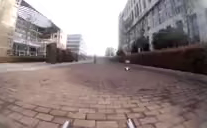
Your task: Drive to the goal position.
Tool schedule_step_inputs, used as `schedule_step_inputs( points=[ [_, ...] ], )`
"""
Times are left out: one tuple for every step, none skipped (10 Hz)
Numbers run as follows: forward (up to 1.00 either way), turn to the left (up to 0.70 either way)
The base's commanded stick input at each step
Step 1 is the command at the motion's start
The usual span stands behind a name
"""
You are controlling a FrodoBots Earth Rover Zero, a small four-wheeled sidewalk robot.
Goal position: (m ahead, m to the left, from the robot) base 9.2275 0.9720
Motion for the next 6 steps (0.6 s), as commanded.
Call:
schedule_step_inputs(
  points=[
    [0.7,-0.14],
    [0.7,-0.14],
    [0.7,-0.14],
    [0.7,-0.14],
    [0.7,-0.14],
    [0.7,-0.14]
  ],
)
